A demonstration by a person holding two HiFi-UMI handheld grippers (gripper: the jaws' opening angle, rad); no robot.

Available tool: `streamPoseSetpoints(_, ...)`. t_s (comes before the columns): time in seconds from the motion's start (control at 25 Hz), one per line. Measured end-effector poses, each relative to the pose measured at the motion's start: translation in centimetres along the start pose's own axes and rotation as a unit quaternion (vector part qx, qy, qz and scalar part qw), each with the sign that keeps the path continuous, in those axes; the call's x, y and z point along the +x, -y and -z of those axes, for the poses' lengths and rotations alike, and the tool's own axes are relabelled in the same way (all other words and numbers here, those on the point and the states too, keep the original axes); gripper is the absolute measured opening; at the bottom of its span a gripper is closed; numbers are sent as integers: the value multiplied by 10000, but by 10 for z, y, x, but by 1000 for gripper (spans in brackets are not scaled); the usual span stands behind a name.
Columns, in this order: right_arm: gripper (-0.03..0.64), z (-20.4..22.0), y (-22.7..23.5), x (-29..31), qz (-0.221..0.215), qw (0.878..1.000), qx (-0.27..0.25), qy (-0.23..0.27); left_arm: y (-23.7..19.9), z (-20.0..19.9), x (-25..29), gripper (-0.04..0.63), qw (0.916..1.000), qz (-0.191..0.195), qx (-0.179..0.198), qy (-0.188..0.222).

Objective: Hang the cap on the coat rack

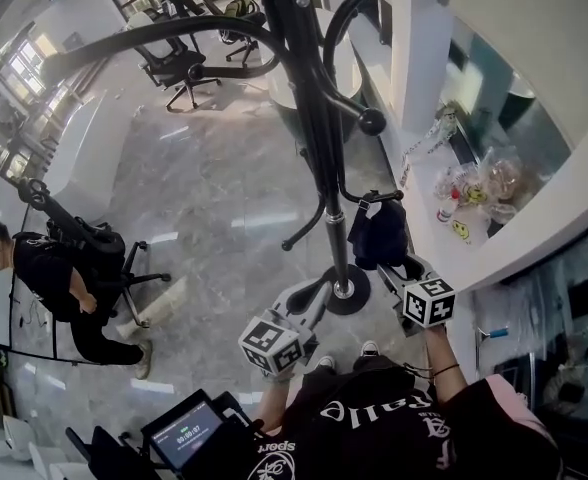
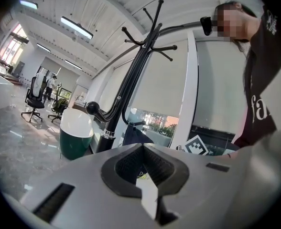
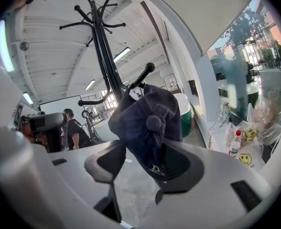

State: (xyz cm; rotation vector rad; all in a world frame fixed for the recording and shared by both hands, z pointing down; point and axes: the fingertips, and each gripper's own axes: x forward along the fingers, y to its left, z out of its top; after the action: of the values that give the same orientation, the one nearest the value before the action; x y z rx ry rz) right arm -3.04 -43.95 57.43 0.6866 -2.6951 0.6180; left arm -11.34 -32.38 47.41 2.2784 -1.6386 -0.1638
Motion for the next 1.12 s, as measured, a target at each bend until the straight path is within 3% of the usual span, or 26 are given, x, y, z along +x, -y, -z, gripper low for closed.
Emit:
streamPoseSetpoints(0.28, 232, 4, 12, -9, 782, 9969, 38, 42, -5, -2, -5, 5, 9998, 170, 25, -50)
streamPoseSetpoints(0.48, 232, 1, 4, -18, 793, 9961, 287, 260, -5, -1, -12, 5, 9995, 307, 28, -69)
streamPoseSetpoints(0.72, 232, 4, -21, -20, 691, 9968, 266, 315, -5, 0, -20, 5, 9985, 524, 36, -147)
streamPoseSetpoints(1.12, 230, -2, -68, -46, 824, 9924, 203, 891, -4, 5, -48, 5, 9943, 1010, 54, -346)
